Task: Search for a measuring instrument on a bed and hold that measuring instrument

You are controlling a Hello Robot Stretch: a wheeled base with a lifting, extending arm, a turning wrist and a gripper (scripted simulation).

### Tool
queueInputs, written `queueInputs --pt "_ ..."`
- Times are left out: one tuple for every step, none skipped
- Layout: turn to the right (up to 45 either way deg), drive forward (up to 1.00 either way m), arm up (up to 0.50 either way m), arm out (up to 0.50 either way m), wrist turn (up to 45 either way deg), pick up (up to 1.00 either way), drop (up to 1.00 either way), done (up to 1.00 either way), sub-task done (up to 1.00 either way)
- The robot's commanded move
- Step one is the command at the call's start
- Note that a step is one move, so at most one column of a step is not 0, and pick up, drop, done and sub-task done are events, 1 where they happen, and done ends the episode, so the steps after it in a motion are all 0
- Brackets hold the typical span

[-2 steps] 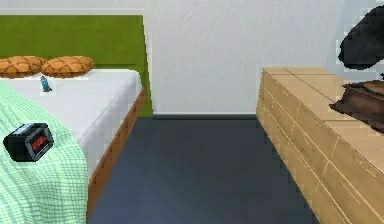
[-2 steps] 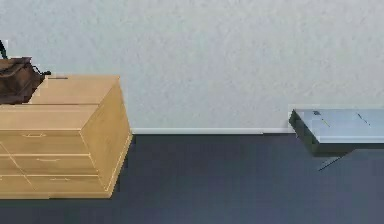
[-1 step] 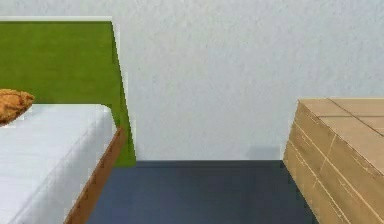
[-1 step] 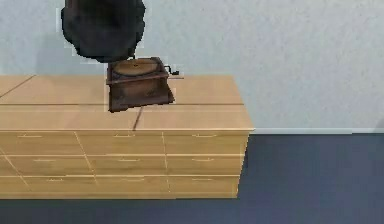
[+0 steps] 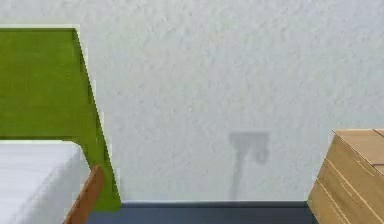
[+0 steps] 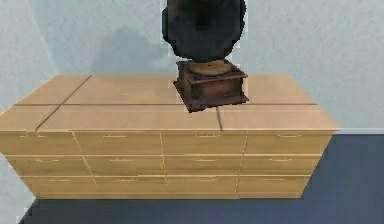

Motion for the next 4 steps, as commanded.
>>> queueInputs --pt "45.0 0.0 0.0 0.0 0.0 0.0 0.0 0.0 0.0" --pt "45.0 0.0 0.0 0.0 0.0 0.0 0.0 0.0 0.0" --pt "45.0 0.0 0.0 0.0 0.0 0.0 0.0 0.0 0.0" --pt "45.0 0.0 0.0 0.0 0.0 0.0 0.0 0.0 0.0"
